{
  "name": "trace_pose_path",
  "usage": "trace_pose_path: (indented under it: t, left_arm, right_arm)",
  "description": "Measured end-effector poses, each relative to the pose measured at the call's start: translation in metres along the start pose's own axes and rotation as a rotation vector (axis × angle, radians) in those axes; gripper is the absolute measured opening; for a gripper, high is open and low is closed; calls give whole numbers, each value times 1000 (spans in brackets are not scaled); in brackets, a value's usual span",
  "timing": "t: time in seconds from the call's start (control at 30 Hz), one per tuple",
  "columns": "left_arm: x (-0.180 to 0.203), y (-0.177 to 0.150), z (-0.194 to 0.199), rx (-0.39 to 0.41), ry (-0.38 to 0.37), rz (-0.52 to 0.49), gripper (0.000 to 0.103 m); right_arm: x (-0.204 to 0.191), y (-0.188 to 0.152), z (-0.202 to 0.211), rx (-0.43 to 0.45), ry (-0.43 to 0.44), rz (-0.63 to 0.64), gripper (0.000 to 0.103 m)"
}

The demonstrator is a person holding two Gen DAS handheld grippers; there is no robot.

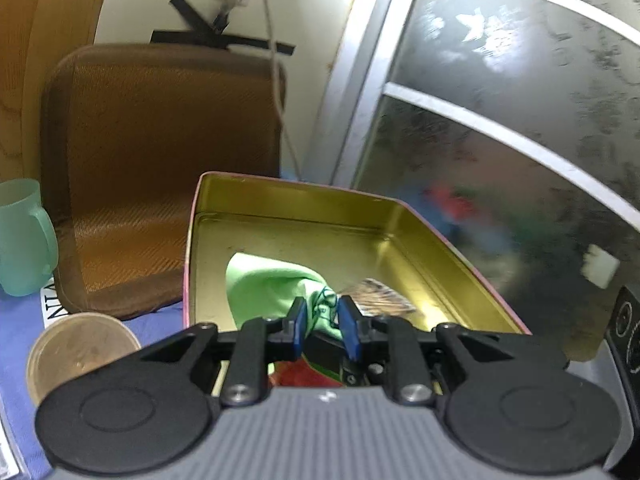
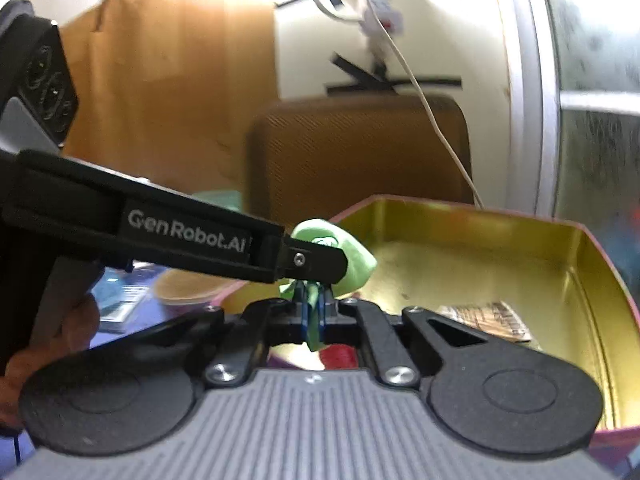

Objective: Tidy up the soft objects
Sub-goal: 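Carry the green cloth with the left gripper into the tin and release, then move the left gripper back toward the green VIRJOY soap box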

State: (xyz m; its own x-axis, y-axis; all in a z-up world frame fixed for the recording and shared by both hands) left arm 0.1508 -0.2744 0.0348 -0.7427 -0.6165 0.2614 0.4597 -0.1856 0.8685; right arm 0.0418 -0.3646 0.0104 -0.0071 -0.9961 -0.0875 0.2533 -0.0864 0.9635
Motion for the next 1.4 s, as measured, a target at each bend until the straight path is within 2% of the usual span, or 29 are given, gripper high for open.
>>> trace_pose_path:
  t: [0.07,0.13,0.2,0.23,0.27,0.33,0.43,0.6,0.73,0.83,0.97,1.13,1.23,1.4]
  left_arm:
    - [-2,0,-6,-2,22,0,20]
    - [-3,-1,-13,-5,47,-1,31]
    - [-4,0,-18,-10,68,-3,38]
    - [-4,-1,-18,-11,81,-4,45]
    - [-3,-1,-16,-7,94,-6,49]
    - [-1,-1,-11,14,100,-15,52]
    - [1,-1,5,38,97,-11,52]
    - [4,-7,58,124,86,1,55]
    - [0,-24,104,168,126,5,58]
    - [-10,-44,130,159,208,1,58]
    - [-30,-75,150,102,349,0,58]
    - [-63,-102,175,59,461,84,58]
    - [-76,-114,190,53,517,117,58]
    - [-93,-125,203,35,557,152,58]
  right_arm:
    - [4,-1,-11,-15,-14,-11,8]
    - [8,-2,-22,-25,-32,-21,9]
    - [13,-5,-26,-30,-57,-31,12]
    - [16,-6,-27,-34,-68,-39,16]
    - [18,-6,-29,-37,-76,-52,31]
    - [20,-6,-24,-13,-103,-73,52]
    - [20,-5,-14,8,-112,-76,53]
    - [14,-3,22,74,-130,-100,53]
    - [-1,-5,53,96,-107,-119,53]
    - [-20,-13,58,32,-58,-133,56]
    - [-57,-30,44,-135,2,-108,68]
    - [-105,-55,19,-324,16,-43,89]
    - [-126,-62,14,-350,-9,-3,97]
    - [-149,-66,8,-369,-50,50,102]
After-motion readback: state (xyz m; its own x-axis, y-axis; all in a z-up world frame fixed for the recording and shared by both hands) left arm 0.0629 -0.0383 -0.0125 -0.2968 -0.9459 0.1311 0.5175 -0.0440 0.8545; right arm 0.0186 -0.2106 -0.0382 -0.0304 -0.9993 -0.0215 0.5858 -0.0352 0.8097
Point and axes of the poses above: each gripper's, at about its wrist camera, not at the fingertips, and z roughly against the way its jaws point, x to its right, y to its top, the point moved 3 cm from there along -z, roughly the way its jaws point, and after that the axes turned 5 degrees about x, right-handed, at the moved point
